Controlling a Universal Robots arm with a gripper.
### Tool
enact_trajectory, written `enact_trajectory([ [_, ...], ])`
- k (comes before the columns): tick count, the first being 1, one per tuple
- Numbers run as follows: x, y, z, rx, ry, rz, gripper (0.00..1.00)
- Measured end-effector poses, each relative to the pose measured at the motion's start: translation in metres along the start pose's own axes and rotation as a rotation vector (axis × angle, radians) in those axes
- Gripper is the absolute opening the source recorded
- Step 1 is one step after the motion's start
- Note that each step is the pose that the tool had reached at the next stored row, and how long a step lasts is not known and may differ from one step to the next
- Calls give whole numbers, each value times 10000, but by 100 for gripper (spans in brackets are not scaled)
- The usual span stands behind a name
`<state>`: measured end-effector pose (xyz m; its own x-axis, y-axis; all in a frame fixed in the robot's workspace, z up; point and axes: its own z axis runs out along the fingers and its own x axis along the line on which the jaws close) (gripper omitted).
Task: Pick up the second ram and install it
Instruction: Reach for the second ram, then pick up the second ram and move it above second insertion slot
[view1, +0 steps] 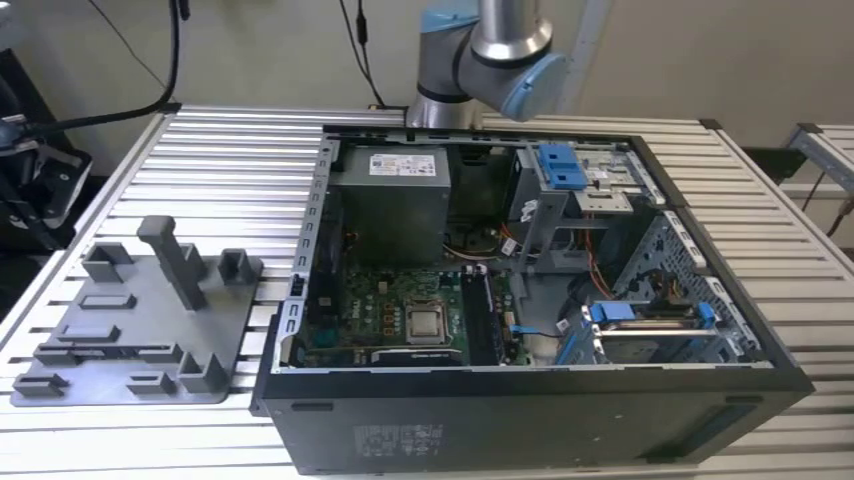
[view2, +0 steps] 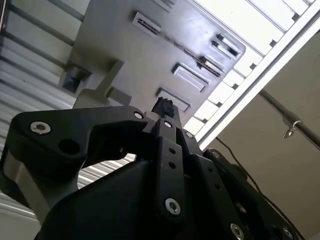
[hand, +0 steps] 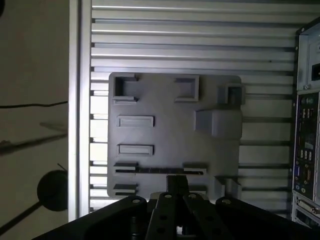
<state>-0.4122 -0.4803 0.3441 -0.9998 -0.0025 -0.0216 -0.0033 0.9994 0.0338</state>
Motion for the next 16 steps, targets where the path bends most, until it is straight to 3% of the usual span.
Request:
enact_trajectory([
  [5, 2, -56, 9, 4, 0, -1, 11],
  [16, 3, -70, 11, 4, 0, 0, 11],
])
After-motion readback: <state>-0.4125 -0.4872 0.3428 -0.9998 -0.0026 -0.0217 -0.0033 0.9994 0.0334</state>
